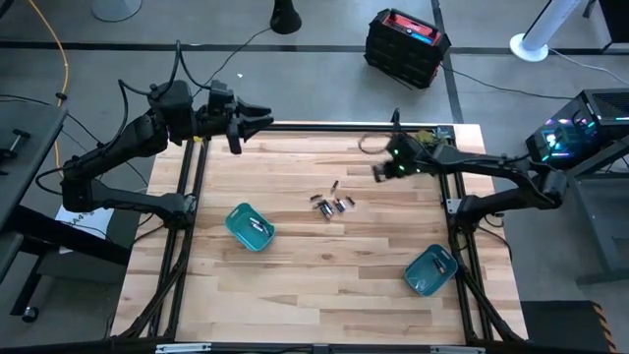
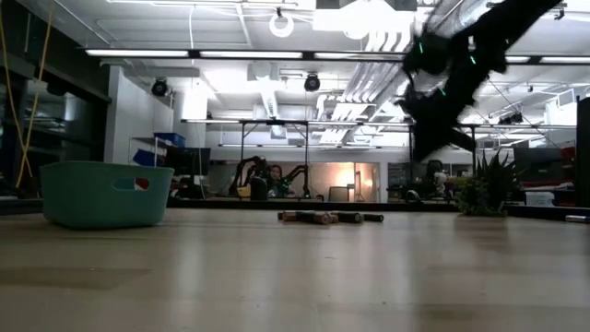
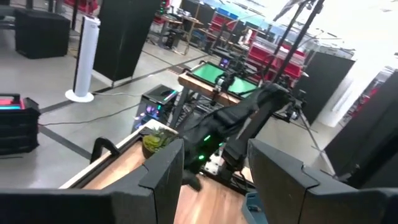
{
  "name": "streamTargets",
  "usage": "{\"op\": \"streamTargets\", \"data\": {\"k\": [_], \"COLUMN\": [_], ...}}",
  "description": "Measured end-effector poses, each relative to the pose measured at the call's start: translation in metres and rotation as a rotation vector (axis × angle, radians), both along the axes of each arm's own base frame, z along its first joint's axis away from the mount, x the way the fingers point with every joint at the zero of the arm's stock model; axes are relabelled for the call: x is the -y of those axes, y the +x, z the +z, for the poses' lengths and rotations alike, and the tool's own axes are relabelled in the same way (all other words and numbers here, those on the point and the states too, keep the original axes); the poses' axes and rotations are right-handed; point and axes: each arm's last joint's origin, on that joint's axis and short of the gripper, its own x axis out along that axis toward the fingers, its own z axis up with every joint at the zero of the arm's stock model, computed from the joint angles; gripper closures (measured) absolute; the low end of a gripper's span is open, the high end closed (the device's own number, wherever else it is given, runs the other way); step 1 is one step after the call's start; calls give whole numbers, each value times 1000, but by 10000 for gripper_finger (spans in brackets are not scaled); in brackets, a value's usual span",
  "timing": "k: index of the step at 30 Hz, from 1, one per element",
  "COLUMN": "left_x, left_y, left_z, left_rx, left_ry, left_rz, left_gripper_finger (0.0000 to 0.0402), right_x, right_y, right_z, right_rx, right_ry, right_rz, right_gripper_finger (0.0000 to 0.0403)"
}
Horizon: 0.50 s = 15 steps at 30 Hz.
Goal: Sort batteries
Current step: Put the silver battery into the green bin
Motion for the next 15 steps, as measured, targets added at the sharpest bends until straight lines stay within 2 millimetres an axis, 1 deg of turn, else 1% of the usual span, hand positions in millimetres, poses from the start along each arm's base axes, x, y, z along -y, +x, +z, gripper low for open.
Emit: {"op": "streamTargets", "data": {"k": [2,5,7,8,10,15], "left_x": [0,-1,-1,-1,-1,-1], "left_y": [0,0,0,0,0,0], "left_z": [0,0,0,0,0,0], "left_rx": [0,-1,-1,-1,-1,2], "left_ry": [0,1,1,2,2,-6], "left_rz": [9,27,35,38,43,47], "left_gripper_finger": [229,229,229,229,229,229], "right_x": [0,-3,-6,-8,-14,-32], "right_y": [18,44,65,77,102,173], "right_z": [17,29,37,38,33,23], "right_rx": [142,252,307,320,318,362], "right_ry": [-30,-53,-66,-58,-33,-21], "right_rz": [71,146,197,228,294,512], "right_gripper_finger": [383,383,383,383,383,383]}}
